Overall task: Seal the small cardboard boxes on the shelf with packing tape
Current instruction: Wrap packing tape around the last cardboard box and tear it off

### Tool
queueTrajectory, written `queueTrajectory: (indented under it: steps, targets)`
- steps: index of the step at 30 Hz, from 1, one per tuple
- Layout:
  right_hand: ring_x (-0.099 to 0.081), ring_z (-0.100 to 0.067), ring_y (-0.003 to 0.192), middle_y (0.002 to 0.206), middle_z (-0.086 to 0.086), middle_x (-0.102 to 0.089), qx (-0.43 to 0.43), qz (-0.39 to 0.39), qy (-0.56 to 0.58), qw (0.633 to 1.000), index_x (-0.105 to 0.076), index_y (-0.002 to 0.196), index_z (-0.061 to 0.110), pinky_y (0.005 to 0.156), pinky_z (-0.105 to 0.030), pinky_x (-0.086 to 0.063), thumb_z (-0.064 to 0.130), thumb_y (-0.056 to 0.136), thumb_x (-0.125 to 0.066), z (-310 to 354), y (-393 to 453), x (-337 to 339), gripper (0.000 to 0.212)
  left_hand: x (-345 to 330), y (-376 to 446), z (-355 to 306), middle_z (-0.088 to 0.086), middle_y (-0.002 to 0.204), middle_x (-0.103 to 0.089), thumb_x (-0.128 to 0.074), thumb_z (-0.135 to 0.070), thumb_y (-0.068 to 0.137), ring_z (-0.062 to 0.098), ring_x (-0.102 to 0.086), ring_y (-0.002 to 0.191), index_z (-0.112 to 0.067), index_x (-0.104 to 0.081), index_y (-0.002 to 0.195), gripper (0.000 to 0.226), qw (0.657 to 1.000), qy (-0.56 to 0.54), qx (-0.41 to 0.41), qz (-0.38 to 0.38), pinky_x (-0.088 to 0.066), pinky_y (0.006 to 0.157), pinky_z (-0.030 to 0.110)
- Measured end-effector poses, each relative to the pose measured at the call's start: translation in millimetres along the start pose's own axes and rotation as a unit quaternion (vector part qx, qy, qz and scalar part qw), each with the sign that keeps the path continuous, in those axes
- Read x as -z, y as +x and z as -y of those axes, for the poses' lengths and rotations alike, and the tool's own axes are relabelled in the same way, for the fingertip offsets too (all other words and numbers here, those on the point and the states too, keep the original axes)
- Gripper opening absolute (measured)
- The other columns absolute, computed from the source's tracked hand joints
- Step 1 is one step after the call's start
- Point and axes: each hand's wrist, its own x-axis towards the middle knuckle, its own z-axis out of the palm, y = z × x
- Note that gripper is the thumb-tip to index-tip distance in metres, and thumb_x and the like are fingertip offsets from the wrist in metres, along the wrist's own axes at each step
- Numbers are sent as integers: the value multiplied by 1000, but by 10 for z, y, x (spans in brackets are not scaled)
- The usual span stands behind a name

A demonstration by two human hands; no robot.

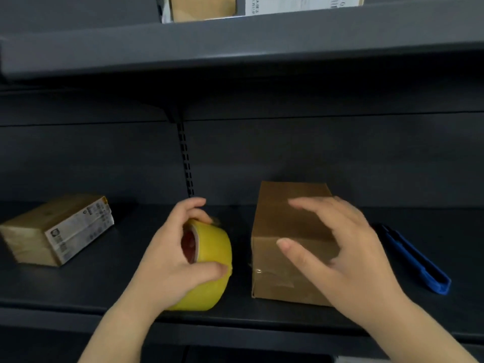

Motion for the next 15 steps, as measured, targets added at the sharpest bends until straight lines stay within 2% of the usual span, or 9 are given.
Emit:
queueTrajectory:
  steps: [3,5,8,11,13,15]
  targets:
    - [-44,17,109,109,35,-53,-15,66,108,992,-48,108,54,87,-7,-39,67,67,-54,157,143,-23,43,77,-113,-233,-15,108,-59,-76,-37,37,6,-58,101,-45,-42,118,87,997,-60,-51,-4,-41,80,27]
    - [-50,13,105,110,29,-57,-11,112,148,982,-51,115,46,87,-9,-42,69,66,-61,236,254,-52,54,88,-131,-368,-11,108,-60,-76,-35,39,11,-59,103,-42,-43,121,89,994,-75,-80,12,-45,82,27]
    - [-56,10,99,109,24,-60,-13,133,172,976,-54,120,37,84,-16,-49,66,60,-58,333,400,-87,66,70,-105,-511,-12,110,-60,-75,-34,41,10,-59,106,-39,-41,124,89,991,-79,-103,31,-47,80,14]
    - [-62,6,85,90,16,-69,-1,93,193,977,-69,101,28,75,-16,-52,50,68,-67,384,450,-87,40,46,-99,-580,-17,112,-59,-74,-36,40,6,-58,107,-42,-39,124,91,991,-79,-100,39,-46,80,10]
    - [-63,7,79,79,16,-70,15,60,169,984,-73,89,27,72,-11,-50,35,74,-69,383,442,-77,18,32,-126,-600,-21,115,-56,-74,-40,38,3,-57,106,-50,-37,123,92,992,-74,-92,46,-48,78,13]
    - [-62,7,77,75,17,-69,26,39,137,989,-75,84,26,71,-10,-49,27,76,-71,370,417,-67,8,14,-158,-611,-26,115,-54,-73,-43,37,0,-56,105,-56,-36,120,92,992,-71,-88,51,-48,75,18]
